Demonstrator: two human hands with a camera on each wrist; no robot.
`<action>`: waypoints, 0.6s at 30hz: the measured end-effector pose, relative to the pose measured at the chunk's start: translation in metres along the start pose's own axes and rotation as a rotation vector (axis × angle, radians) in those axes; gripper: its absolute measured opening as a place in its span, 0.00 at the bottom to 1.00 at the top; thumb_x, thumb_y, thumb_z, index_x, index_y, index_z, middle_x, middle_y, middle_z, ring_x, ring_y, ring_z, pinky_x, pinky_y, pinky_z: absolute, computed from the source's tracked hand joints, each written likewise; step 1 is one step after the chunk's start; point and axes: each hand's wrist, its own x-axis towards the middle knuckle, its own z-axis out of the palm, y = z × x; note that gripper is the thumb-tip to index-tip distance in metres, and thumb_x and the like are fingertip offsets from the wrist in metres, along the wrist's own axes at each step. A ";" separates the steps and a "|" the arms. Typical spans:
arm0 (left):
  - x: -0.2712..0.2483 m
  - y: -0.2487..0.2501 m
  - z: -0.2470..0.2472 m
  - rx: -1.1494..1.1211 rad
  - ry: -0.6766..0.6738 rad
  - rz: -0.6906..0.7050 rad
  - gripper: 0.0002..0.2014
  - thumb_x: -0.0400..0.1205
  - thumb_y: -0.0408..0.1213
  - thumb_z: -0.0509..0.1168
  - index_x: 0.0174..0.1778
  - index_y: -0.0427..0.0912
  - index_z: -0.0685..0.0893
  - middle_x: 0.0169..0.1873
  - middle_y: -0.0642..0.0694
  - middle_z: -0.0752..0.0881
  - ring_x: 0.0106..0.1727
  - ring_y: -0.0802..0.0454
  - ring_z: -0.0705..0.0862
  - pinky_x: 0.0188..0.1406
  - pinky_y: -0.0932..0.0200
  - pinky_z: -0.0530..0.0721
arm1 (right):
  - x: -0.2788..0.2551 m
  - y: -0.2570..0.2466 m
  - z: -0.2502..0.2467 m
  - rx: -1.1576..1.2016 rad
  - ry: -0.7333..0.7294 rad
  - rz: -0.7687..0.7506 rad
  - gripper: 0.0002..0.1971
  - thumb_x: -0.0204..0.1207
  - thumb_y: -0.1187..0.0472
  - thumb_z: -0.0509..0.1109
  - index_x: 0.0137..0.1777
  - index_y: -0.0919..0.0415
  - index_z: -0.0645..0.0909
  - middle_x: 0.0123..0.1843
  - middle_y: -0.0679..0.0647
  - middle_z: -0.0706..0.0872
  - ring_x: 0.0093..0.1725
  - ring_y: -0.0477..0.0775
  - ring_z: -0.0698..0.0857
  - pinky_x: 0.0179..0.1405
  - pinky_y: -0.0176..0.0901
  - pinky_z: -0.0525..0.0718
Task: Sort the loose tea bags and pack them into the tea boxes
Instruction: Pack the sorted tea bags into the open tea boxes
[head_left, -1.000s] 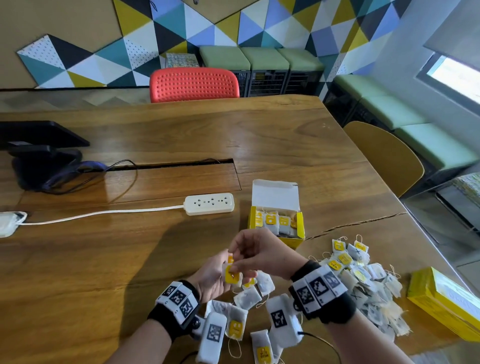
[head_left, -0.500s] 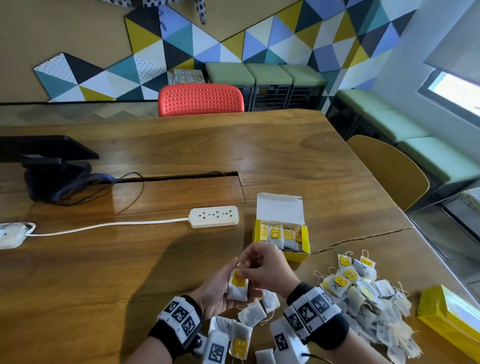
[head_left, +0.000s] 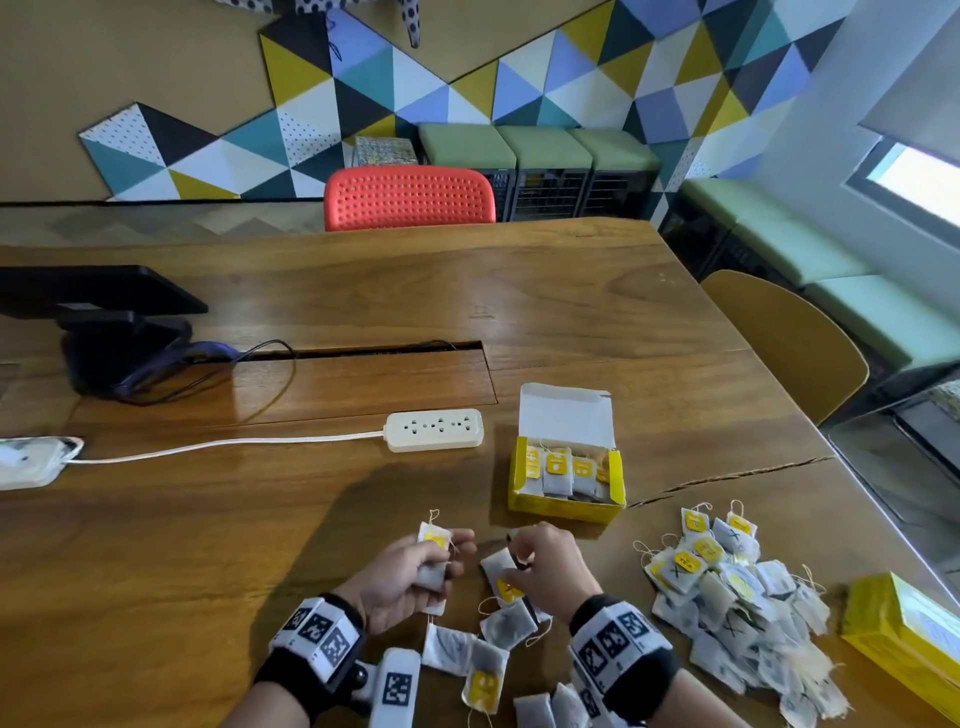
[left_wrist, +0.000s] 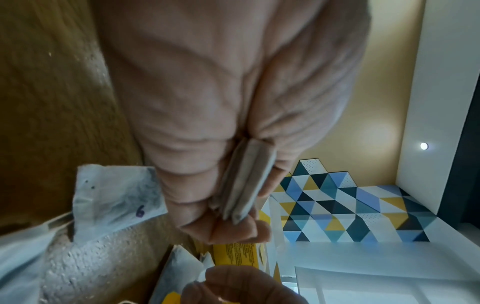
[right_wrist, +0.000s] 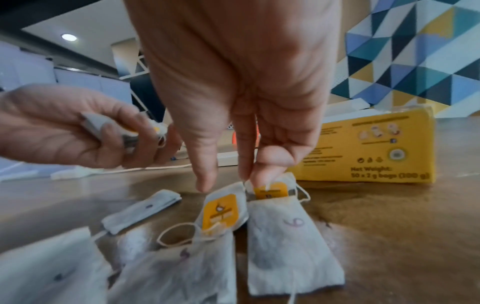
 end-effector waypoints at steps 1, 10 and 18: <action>0.000 0.000 0.001 0.000 0.003 0.001 0.17 0.86 0.24 0.49 0.62 0.30 0.82 0.47 0.39 0.87 0.38 0.53 0.82 0.39 0.61 0.76 | -0.001 -0.002 0.004 -0.024 0.017 0.002 0.07 0.73 0.55 0.74 0.45 0.54 0.79 0.48 0.48 0.80 0.46 0.50 0.77 0.43 0.35 0.74; 0.004 -0.002 0.008 -0.063 0.031 0.050 0.18 0.87 0.27 0.46 0.63 0.32 0.80 0.50 0.38 0.89 0.39 0.53 0.88 0.40 0.61 0.78 | 0.012 -0.015 0.015 -0.109 -0.100 -0.074 0.13 0.76 0.64 0.69 0.60 0.60 0.78 0.60 0.57 0.83 0.59 0.58 0.82 0.51 0.43 0.79; 0.009 -0.004 0.007 0.240 0.170 0.340 0.15 0.90 0.39 0.47 0.68 0.55 0.74 0.67 0.58 0.82 0.69 0.59 0.78 0.70 0.52 0.72 | 0.009 -0.022 -0.016 0.283 -0.014 -0.059 0.04 0.77 0.58 0.70 0.44 0.58 0.81 0.38 0.50 0.83 0.37 0.48 0.80 0.36 0.36 0.77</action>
